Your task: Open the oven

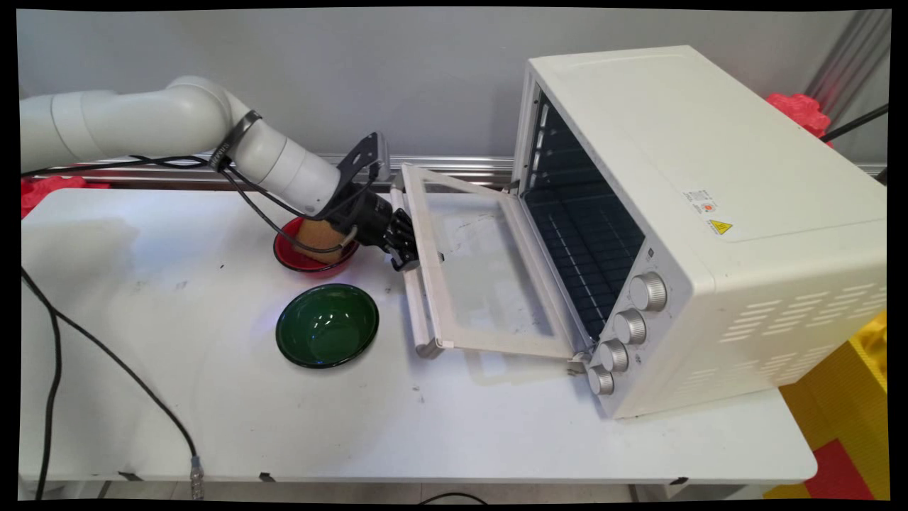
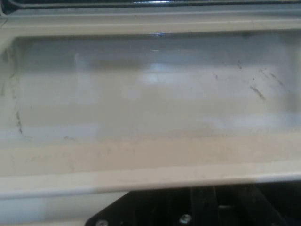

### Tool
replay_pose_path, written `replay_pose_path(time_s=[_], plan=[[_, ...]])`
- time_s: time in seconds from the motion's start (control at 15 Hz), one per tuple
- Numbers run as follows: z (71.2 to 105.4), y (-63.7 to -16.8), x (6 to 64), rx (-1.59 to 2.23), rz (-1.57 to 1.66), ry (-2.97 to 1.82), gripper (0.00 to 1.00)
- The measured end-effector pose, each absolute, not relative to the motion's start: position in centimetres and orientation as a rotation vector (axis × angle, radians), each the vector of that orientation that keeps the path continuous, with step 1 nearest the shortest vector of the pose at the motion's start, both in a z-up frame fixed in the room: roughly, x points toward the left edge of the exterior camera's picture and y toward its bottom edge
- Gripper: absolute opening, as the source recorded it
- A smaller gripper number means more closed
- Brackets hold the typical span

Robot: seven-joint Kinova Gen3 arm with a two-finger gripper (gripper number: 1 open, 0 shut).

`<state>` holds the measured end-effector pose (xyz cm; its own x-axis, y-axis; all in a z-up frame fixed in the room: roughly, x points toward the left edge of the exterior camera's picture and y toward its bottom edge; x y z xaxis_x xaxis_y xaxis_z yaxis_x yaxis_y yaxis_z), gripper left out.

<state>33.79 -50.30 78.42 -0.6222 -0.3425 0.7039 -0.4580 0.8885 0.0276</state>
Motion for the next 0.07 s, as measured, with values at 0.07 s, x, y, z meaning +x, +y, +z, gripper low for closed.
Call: replay_pose_path(time_s=[0.07], plan=[[78.45,-50.25,33.89,0.575,0.197,-2.297,0.0]])
